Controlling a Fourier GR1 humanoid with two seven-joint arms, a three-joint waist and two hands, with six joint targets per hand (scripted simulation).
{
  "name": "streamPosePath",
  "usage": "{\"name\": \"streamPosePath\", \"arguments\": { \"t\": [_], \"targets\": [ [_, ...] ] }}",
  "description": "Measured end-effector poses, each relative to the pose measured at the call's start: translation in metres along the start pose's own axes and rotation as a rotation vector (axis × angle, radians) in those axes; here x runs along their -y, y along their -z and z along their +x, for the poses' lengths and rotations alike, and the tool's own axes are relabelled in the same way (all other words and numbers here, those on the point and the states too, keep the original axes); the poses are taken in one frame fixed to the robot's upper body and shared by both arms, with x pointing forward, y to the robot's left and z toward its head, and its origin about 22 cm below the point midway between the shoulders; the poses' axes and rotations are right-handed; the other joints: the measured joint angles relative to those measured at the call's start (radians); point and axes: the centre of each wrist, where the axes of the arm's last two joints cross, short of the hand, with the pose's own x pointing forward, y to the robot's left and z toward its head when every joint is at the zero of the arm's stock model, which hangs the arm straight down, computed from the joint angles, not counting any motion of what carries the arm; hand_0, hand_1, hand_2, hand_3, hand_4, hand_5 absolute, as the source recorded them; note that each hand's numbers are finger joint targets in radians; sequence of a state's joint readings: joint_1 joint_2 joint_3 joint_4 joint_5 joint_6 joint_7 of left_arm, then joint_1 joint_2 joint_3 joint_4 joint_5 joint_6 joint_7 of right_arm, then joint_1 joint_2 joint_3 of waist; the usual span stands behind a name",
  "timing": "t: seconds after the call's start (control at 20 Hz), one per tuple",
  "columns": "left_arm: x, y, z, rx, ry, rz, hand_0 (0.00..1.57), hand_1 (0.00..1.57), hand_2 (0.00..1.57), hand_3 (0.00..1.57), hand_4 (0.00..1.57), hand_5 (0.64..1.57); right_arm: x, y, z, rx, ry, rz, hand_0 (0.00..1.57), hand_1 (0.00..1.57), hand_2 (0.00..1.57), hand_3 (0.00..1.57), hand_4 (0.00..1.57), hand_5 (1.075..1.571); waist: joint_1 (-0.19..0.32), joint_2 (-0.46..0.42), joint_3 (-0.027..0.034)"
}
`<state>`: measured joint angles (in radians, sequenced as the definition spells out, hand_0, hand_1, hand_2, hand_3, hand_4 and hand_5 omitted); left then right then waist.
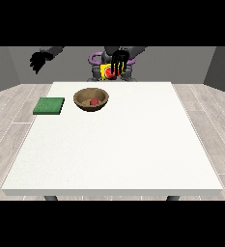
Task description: Pick the cup and pour the ball into the bowl, then pick the bowl and place it on the pad
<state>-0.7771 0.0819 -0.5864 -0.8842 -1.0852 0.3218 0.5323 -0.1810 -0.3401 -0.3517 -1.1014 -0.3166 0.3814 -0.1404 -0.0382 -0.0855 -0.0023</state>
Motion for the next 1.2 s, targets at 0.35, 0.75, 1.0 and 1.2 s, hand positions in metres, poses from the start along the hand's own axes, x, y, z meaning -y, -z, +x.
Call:
{"name": "streamPosePath", "arguments": {
  "t": [0.35,0.75,1.0,1.2],
  "targets": [
    [-0.055,0.007,0.0,-0.108,-0.717,0.184,0.0,0.0,0.0,0.0,0.41,1.497,-0.017,0.011,-0.004,0.005,0.043,-0.015,0.0,0.0,0.0,0.0,0.7,1.57,0.065,0.123,-0.012],
    [-0.125,0.015,-0.068,-0.017,-1.284,0.169,0.0,0.0,0.0,0.0,0.24,1.49,-0.028,0.013,-0.01,0.044,0.074,-0.131,0.0,0.0,0.0,0.0,0.0,1.57,0.206,0.204,-0.0085],
    [-0.158,0.017,-0.154,0.085,-1.409,0.149,0.0,0.0,0.0,0.0,0.34,1.503,-0.044,0.018,-0.012,0.085,0.098,-0.171,0.0,0.0,0.0,0.0,0.0,1.569,0.256,0.255,-0.0029],
    [-0.186,0.014,-0.213,0.115,-1.444,0.166,0.0,0.0,0.0,0.0,0.32,1.512,-0.064,0.025,-0.021,0.11,0.119,-0.178,0.0,0.0,0.0,0.0,0.0,1.568,0.256,0.29,-0.0001]
  ]
}}
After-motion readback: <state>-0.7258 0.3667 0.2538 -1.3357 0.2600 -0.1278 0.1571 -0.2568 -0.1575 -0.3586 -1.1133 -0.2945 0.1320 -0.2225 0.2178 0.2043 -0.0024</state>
